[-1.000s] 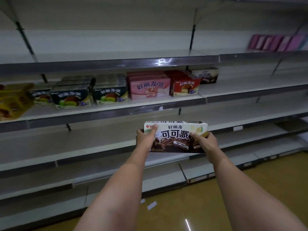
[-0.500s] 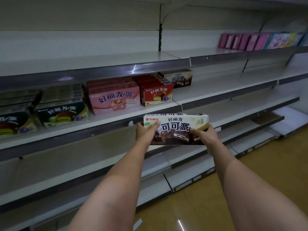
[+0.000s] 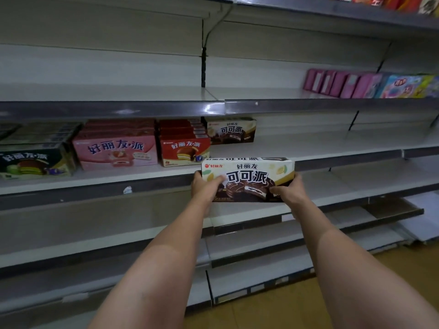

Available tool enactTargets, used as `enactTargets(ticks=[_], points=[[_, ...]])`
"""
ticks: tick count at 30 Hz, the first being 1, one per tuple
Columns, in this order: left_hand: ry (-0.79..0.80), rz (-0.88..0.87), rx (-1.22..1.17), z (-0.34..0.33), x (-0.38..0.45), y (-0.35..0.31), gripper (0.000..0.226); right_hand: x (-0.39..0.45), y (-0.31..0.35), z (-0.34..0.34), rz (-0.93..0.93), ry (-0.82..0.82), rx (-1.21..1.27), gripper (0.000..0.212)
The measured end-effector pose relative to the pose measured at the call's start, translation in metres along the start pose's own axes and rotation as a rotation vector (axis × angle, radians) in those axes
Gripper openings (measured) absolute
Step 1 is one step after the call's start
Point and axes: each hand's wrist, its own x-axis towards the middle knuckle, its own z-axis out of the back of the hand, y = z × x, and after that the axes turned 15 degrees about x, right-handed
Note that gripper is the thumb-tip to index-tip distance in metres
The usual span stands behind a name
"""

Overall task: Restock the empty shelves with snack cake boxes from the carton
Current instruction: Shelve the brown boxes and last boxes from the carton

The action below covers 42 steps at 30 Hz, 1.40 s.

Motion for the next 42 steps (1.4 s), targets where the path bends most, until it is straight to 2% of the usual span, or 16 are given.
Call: enactTargets(ticks=[6, 10, 16, 18, 29, 35, 42], points=[[-0.116, 0.009, 0.050, -0.048, 0.015, -0.025, 0.051, 0.045, 0.007, 0.033, 0.050, 0.016, 0.011, 0.058], [-0.155, 0.005, 0.111, -0.066, 0.038, -0.036, 0.058, 0.085, 0.008, 0.035, 0.097, 0.031, -0.068, 0.057], [-0.235, -0.019, 0.122, -0.087, 0.089, -0.048, 0.054, 0.152, 0.012, 0.027, 0.181, 0.032, -0.524, 0.057], [-0.255, -0.018, 0.139, -0.092, 0.102, -0.051, 0.051, 0.170, 0.013, 0.022, 0.190, 0.024, -0.593, 0.055], [-0.428, 0.026, 0.464, -0.112, 0.153, -0.049, 0.046, 0.254, -0.001, -0.013, 0.214, 0.121, -0.500, 0.047], [-0.535, 0.058, 0.764, -0.122, 0.156, -0.046, 0.041, 0.280, -0.013, -0.018, 0.204, 0.157, -0.425, 0.042], [-0.524, 0.114, 0.462, -0.144, 0.172, -0.060, 0.058, 0.299, -0.010, -0.028, 0.170, 0.188, -0.296, 0.044]])
